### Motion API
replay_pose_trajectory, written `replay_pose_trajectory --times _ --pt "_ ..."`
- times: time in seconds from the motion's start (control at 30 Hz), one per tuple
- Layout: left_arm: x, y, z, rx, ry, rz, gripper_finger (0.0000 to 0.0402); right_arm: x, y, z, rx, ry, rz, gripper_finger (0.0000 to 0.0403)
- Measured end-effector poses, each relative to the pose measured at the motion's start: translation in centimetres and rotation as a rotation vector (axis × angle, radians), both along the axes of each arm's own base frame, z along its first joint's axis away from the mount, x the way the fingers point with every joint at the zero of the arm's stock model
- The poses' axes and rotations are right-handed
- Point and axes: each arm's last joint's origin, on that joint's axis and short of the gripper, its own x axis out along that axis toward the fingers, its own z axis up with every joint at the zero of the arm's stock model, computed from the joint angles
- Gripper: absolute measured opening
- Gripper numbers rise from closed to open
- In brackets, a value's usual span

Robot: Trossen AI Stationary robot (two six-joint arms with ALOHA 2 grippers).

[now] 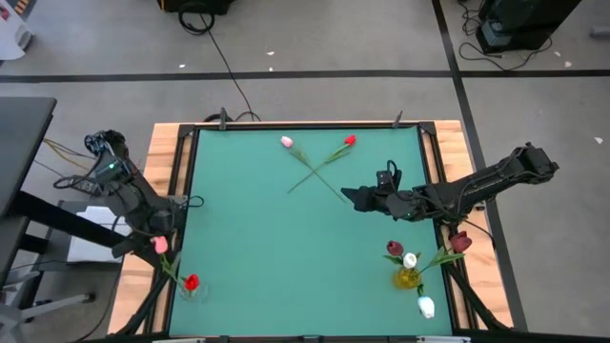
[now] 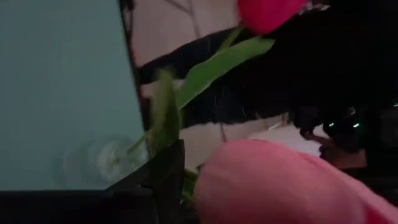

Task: Sort flowers into vase by color
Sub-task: Put the right pink tulip into the transparent flower vase

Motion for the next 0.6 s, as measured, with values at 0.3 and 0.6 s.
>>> replay_pose_trajectory --times 0.3,0.6 --pt "-0.2 -0.1 0.0 -0.032 0.053 -0.066 0.0188 0.0 0.1 0.0 -0.003 0.005 0.005 0.0167" --pt "0.4 -0.5 2.6 -0.224 -0.153 0.003 0.0188 0.0 0.1 0.0 -0.018 0.012 0.010 0.0167"
